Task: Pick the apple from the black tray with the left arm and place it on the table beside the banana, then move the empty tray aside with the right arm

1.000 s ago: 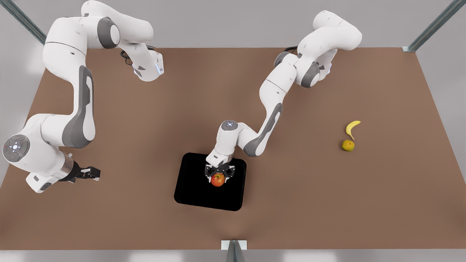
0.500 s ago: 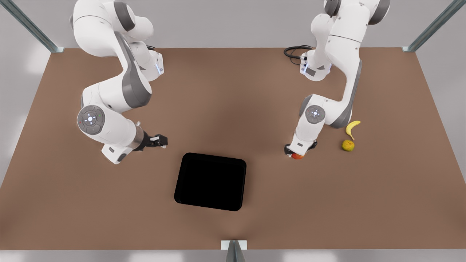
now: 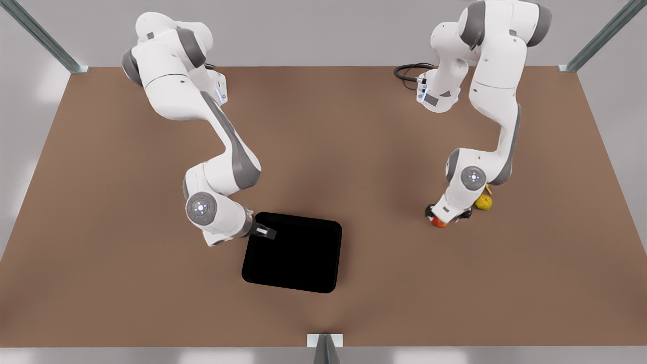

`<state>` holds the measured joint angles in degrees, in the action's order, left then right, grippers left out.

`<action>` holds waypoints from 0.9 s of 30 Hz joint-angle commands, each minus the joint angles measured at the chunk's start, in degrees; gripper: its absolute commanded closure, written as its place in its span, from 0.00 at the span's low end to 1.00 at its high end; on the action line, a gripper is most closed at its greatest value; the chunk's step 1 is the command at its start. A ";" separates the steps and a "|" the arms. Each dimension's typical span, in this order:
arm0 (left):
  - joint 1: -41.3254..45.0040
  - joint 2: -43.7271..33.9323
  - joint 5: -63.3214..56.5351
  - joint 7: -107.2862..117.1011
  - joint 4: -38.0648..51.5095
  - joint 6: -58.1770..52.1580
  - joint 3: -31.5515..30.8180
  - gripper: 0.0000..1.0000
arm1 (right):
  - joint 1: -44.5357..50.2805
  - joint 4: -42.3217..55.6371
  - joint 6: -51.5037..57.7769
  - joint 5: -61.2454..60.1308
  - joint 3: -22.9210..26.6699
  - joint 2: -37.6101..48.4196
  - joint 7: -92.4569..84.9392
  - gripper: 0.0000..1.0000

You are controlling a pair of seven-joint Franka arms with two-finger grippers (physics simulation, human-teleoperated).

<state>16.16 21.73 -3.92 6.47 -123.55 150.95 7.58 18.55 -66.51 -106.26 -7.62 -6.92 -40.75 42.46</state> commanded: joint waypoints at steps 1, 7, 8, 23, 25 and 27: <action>0.01 -5.55 -0.04 -18.44 1.56 -10.21 0.06 0.00 | 0.17 -0.02 -5.54 0.15 -0.03 -0.91 14.06 0.00; -2.27 -11.27 12.01 -9.28 29.08 -44.25 2.44 0.00 | -1.58 -5.65 -5.45 0.06 0.32 -0.30 -8.97 0.00; -2.62 -13.12 12.01 -10.61 25.03 -40.21 2.61 0.00 | -2.11 -6.17 -5.45 -0.03 0.50 -0.30 -13.36 0.00; -2.27 -12.06 11.39 -8.76 26.08 -38.89 2.35 0.00 | -3.17 -13.81 -18.10 2.52 -0.29 -6.19 -31.30 0.00; -2.27 -11.98 11.39 -8.85 26.08 -38.89 2.35 0.00 | -3.17 -17.07 -20.48 2.26 -0.64 -4.34 -30.25 0.01; -2.27 -11.98 11.39 -8.76 26.08 -38.89 2.35 0.00 | -3.08 -21.02 -25.31 2.26 -0.64 -3.37 -28.66 0.02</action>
<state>13.89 9.81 7.52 -0.64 -97.50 112.36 9.92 15.40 -85.97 -124.05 -5.21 -7.52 -44.58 23.63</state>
